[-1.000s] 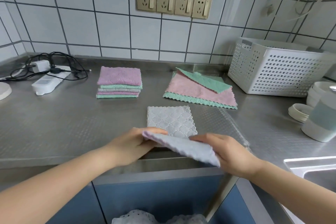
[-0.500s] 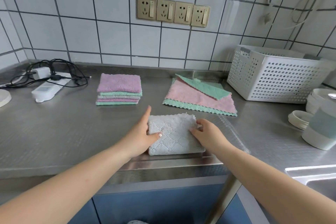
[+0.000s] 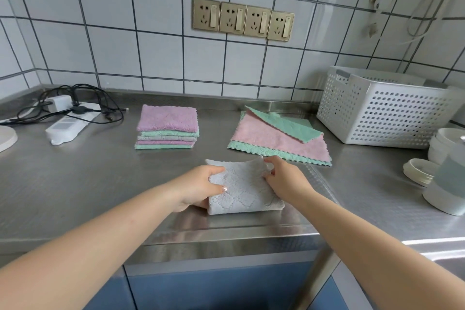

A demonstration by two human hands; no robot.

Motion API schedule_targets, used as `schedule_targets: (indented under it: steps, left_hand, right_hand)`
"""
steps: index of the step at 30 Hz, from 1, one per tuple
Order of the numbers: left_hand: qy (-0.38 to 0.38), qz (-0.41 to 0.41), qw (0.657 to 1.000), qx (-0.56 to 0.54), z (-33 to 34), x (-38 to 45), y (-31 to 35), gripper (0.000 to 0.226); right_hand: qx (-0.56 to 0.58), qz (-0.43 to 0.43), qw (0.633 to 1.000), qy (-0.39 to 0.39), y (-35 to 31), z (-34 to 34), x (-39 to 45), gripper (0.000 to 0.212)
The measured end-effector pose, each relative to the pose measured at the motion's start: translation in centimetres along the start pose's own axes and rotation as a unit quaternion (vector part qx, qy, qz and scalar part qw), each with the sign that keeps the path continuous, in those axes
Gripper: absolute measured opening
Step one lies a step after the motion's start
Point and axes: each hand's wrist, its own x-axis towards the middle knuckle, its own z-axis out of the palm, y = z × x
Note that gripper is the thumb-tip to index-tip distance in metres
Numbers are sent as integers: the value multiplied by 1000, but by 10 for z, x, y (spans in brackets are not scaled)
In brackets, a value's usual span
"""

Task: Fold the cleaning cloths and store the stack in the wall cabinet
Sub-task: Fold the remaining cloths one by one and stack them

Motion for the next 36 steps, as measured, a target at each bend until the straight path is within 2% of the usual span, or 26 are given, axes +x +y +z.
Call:
schedule_targets:
  steps: [3, 5, 7, 9, 12, 15, 20, 26, 32, 34, 36]
  left_hand:
    - [4, -4, 1000, 13, -1, 5, -1, 63]
    - [24, 17, 996, 79, -4, 7, -3, 71]
    - [67, 33, 988, 137, -10, 10, -4, 79]
    - [122, 44, 976, 175, -14, 11, -4, 78]
    - [141, 90, 944, 284, -9, 12, 1, 62]
    - [93, 112, 918, 368, 10, 22, 6, 49]
    - [52, 86, 917, 387, 25, 37, -9, 50]
    - [48, 67, 898, 432, 19, 34, -13, 52]
    - [104, 17, 880, 463, -10, 25, -26, 68]
    - [126, 26, 870, 477, -15, 21, -27, 66]
    - [131, 42, 883, 449, -15, 17, -23, 60]
  right_hand:
    - [-1, 10, 1000, 0, 1, 4, 6, 46]
    - [-5, 13, 1000, -2, 2, 6, 9, 45]
    - [-20, 20, 1000, -5, 2, 4, 9, 46]
    - [-58, 19, 998, 13, 1, -1, 10, 49]
    - [-137, -59, 986, 72, -12, -2, 8, 47]
    - [-162, -152, 974, 34, -36, 9, 4, 45]
    - [-132, -160, 978, -37, -35, 40, 8, 47]
    - [-156, -90, 981, -78, -13, 38, 5, 62]
    - [-166, -61, 981, -79, -10, 37, 6, 72]
    - [-165, -59, 981, -80, -10, 37, 6, 72]
    - [-167, -58, 981, -80, -10, 37, 6, 72]
